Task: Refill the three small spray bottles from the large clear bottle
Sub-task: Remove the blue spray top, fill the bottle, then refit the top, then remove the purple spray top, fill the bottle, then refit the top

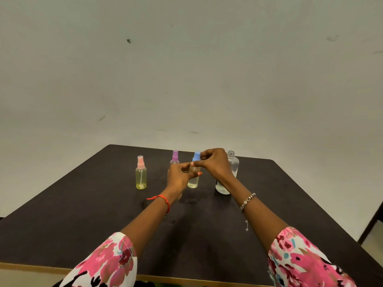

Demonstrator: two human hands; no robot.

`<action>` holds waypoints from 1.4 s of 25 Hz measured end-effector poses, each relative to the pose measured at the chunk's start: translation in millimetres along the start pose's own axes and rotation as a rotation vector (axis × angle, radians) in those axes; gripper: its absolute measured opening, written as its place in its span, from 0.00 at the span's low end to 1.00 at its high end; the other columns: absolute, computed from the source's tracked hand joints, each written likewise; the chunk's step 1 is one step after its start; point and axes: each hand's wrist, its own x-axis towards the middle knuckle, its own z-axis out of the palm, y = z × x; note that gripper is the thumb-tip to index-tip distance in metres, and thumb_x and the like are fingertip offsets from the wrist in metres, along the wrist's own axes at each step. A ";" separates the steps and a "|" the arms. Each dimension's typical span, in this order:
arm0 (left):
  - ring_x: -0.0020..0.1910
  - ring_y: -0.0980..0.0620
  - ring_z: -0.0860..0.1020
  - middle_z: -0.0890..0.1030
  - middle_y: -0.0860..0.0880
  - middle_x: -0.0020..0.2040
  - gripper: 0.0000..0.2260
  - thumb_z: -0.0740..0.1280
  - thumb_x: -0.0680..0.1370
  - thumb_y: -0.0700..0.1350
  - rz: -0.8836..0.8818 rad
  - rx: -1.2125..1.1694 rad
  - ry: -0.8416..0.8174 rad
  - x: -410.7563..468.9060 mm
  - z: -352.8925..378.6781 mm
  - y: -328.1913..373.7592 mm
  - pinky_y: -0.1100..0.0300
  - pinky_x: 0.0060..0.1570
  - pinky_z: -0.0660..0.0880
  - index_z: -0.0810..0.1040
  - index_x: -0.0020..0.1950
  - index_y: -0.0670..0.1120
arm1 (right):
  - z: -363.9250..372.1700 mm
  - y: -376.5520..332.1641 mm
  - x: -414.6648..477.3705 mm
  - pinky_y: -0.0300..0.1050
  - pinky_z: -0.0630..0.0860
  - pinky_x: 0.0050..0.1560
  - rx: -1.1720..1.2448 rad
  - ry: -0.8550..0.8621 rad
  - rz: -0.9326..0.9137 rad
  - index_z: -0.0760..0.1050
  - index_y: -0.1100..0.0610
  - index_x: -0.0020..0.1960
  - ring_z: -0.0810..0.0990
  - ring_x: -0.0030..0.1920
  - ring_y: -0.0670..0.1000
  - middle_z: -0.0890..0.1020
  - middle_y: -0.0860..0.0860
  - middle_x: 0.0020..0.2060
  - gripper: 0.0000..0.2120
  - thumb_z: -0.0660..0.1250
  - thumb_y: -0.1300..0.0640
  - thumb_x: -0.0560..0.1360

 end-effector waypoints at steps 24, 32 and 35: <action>0.65 0.45 0.72 0.74 0.40 0.65 0.28 0.71 0.68 0.29 -0.212 0.042 0.175 75.1 -40.3 -67.3 0.54 0.65 0.70 0.69 0.67 0.37 | 76.4 104.9 75.5 0.43 0.65 0.41 -0.125 0.163 0.194 0.76 0.67 0.44 0.75 0.49 0.60 0.80 0.62 0.46 0.11 0.73 0.62 0.67; 0.65 0.45 0.72 0.73 0.41 0.66 0.29 0.71 0.69 0.32 -0.228 0.024 0.184 78.3 -33.9 -75.9 0.53 0.66 0.70 0.66 0.69 0.39 | 75.9 85.8 70.0 0.45 0.69 0.58 -0.215 0.140 0.117 0.65 0.65 0.63 0.66 0.65 0.60 0.68 0.62 0.63 0.27 0.71 0.56 0.70; 0.66 0.45 0.71 0.71 0.40 0.68 0.31 0.71 0.70 0.33 -0.194 0.060 0.212 82.4 -30.3 -79.4 0.54 0.65 0.69 0.64 0.71 0.39 | 87.5 61.6 71.4 0.45 0.65 0.63 -0.217 0.222 -0.203 0.63 0.61 0.66 0.63 0.64 0.55 0.66 0.59 0.64 0.24 0.67 0.59 0.73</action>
